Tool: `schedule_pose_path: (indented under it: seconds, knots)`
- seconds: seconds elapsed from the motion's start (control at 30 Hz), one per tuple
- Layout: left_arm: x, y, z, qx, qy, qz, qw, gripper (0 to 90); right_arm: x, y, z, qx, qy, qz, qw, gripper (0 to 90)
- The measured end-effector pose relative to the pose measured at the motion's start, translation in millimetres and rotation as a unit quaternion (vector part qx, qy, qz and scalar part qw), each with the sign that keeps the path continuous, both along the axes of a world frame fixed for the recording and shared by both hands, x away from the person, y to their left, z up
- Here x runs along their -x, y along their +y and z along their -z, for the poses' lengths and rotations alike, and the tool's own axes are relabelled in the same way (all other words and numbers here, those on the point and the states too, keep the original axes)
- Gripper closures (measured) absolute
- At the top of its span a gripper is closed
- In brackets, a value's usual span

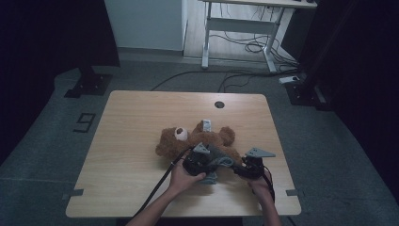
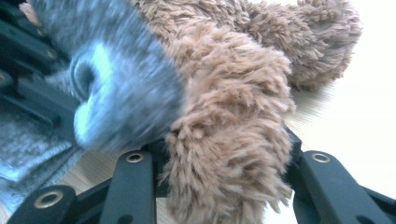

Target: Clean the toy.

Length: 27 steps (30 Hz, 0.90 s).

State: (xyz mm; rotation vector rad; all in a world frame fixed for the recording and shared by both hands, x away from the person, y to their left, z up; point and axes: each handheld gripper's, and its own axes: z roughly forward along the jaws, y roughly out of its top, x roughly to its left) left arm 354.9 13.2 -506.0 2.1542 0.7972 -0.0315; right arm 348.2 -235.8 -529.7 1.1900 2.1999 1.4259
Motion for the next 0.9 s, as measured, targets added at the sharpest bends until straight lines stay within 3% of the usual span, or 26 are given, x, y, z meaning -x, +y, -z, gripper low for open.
schedule_pose_path:
  seconds: [0.1, 0.17, 0.23, 0.37, 0.5, 0.6, 0.67, 0.77, 0.9]
  knots:
    - [2.2, 3.9, 7.0, -0.018, 0.003, -0.001, 0.9998, 76.8, 0.1, -0.2, -0.1, 0.0, 0.0, 0.0, 1.0, 55.9]
    - [5.2, 7.1, 12.4, -0.047, -0.002, 0.0, 0.9989, 76.7, 0.1, -1.1, -0.3, -0.003, -0.001, -0.002, 1.0, 55.9]
    - [8.1, 11.1, 14.3, -0.047, -0.001, 0.0, 0.9989, 76.6, 0.2, -1.3, 0.2, -0.004, 0.0, -0.006, 1.0, 56.0]
    - [16.1, 21.5, 1.0, -0.005, -0.008, 0.007, 0.9999, 76.4, -0.9, -1.4, 1.6, -0.008, 0.002, -0.006, 0.9999, 55.9]
    - [16.1, 35.8, -24.5, 0.032, -0.033, -0.005, 0.9989, 76.5, -0.6, -1.4, 1.4, -0.008, 0.002, -0.005, 1.0, 55.9]
    - [8.4, 57.7, -46.7, 0.059, -0.059, -0.043, 0.9956, 76.5, -0.5, -1.4, 1.8, -0.007, 0.002, -0.005, 1.0, 56.0]
    - [2.5, 70.9, -53.0, 0.057, -0.072, -0.066, 0.9936, 76.5, -0.5, -1.7, 1.9, -0.009, 0.004, -0.006, 0.9999, 55.9]
    - [-8.5, 93.2, -54.0, 0.059, -0.062, -0.093, 0.9919, 76.4, -0.6, -1.5, 2.1, -0.009, 0.004, -0.006, 0.9999, 55.9]
    - [-17.4, 120.8, -43.9, 0.064, -0.041, -0.126, 0.9891, 76.4, -0.6, -0.8, 3.0, -0.009, 0.002, -0.008, 0.9999, 55.9]
